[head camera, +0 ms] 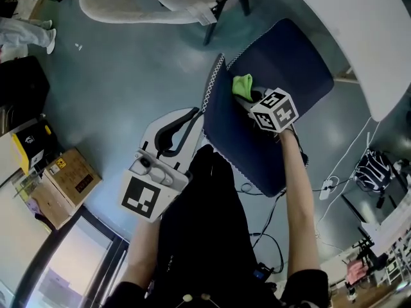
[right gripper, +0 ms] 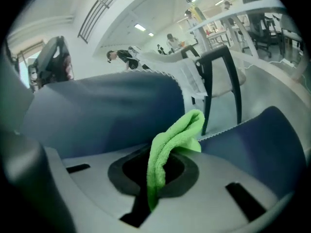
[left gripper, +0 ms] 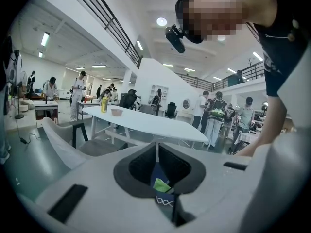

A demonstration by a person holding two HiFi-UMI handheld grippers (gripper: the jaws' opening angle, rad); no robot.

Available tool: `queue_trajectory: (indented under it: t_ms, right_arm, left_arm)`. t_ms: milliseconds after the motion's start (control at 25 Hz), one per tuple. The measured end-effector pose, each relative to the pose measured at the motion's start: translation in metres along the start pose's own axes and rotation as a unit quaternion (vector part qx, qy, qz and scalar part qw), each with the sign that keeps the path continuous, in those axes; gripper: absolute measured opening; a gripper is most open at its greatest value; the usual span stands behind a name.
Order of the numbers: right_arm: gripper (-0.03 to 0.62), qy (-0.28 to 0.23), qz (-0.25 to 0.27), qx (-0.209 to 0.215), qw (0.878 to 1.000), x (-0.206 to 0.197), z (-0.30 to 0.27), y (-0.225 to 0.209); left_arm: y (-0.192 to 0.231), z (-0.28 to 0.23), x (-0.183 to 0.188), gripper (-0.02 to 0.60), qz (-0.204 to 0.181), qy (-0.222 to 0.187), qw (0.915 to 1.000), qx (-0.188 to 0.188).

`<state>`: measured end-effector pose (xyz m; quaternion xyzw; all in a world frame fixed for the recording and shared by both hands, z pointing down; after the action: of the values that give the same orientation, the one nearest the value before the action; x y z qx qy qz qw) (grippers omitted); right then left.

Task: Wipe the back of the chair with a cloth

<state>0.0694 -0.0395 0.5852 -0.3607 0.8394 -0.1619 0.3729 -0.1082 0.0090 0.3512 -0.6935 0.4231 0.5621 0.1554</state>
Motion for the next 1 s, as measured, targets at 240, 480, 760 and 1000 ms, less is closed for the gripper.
queue_trajectory:
  t_ms: [240,480,760,1000]
  right_arm:
    - [0.018,-0.060,0.069,0.075,0.993,0.021,0.056,0.076]
    - [0.018,-0.059,0.157,0.123,0.978,0.031,0.102,0.127]
    - [0.018,-0.035,0.237,0.224,0.945,0.047,0.153,0.155]
    - [0.018,-0.104,0.149,0.093,0.979,0.057,0.161,0.094]
  left_arm:
    - [0.006,0.005,0.000,0.008,-0.010,0.000,0.9999,0.006]
    - [0.013,0.008,-0.001,0.075,-0.004,0.001,0.9999,0.009]
    - [0.018,0.012,-0.003,0.075,-0.005,0.006,0.9999,0.012]
    - [0.022,0.017,-0.007,0.075,-0.001,0.004,0.9998,0.022]
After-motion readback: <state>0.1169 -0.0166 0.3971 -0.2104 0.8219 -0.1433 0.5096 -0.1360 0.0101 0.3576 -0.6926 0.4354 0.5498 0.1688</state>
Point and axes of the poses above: the fingertips, and each gripper's own axes: z backward along the fingers, y to its left, x out of its top, the point moved 8 cm from there along z, backward along the fingers, and after that the axes turned 2 degrees about z, right-handed, at the moved point
